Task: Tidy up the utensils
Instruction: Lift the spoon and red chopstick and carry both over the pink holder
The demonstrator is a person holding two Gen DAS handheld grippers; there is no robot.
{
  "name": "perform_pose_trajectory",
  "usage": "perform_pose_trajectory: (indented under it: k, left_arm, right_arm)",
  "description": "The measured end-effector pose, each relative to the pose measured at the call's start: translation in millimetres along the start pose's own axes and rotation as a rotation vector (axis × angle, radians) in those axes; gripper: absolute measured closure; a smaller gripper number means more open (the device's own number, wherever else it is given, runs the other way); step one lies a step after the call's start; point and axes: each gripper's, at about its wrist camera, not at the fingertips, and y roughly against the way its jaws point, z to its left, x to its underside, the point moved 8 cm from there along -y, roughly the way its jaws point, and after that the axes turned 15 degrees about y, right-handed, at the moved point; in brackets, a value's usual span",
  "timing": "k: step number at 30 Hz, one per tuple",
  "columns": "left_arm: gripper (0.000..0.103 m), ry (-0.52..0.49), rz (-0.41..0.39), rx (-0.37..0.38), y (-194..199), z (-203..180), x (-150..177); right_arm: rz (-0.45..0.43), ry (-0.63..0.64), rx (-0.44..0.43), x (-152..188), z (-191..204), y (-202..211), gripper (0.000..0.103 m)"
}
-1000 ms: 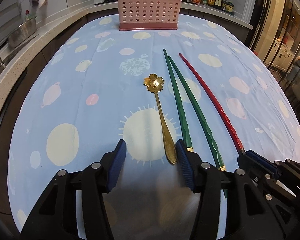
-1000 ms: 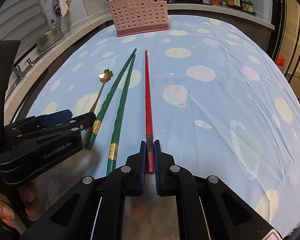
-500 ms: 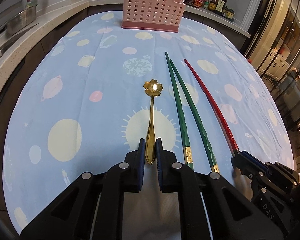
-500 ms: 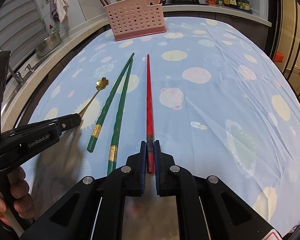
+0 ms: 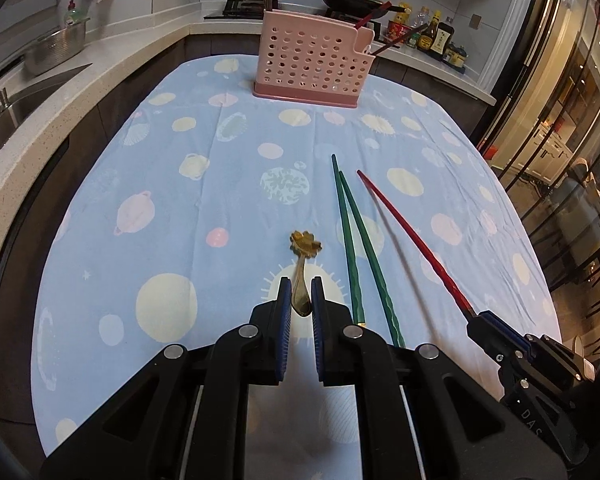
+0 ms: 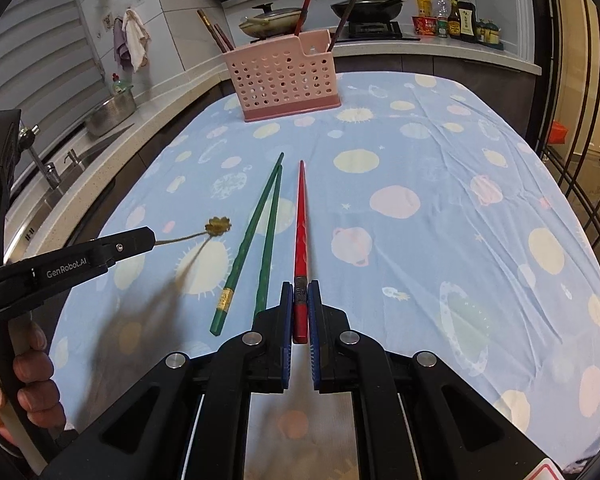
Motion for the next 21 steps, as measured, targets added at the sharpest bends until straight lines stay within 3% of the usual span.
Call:
perform_pose_trajectory:
  k: [2, 4, 14, 21]
  left_arm:
    - [0.095, 0.002, -0.017, 0.008, 6.6, -2.2, -6.5]
    - [0.102, 0.0, -0.026, 0.012, 11.8, -4.1, -12.0]
    - [0.102, -0.017, -0.04, 0.007, 20.0, -9.1, -23.0]
    - [0.102, -0.036, -0.079, 0.005, 34.5, -18.8, -52.9]
  right_arm:
    - [-0.025, -0.004, -0.001, -8.4, -0.8, 7.5, 0.096]
    - [-0.045, -0.005, 0.001, -15.7, -1.6, 14.2, 0.096]
    - [-0.101, -0.028, -0.021, -40.2, -5.6, 34.2, 0.096]
    - [-0.185, -0.05, -0.015, -80.6, -20.4, 52.8, 0.096]
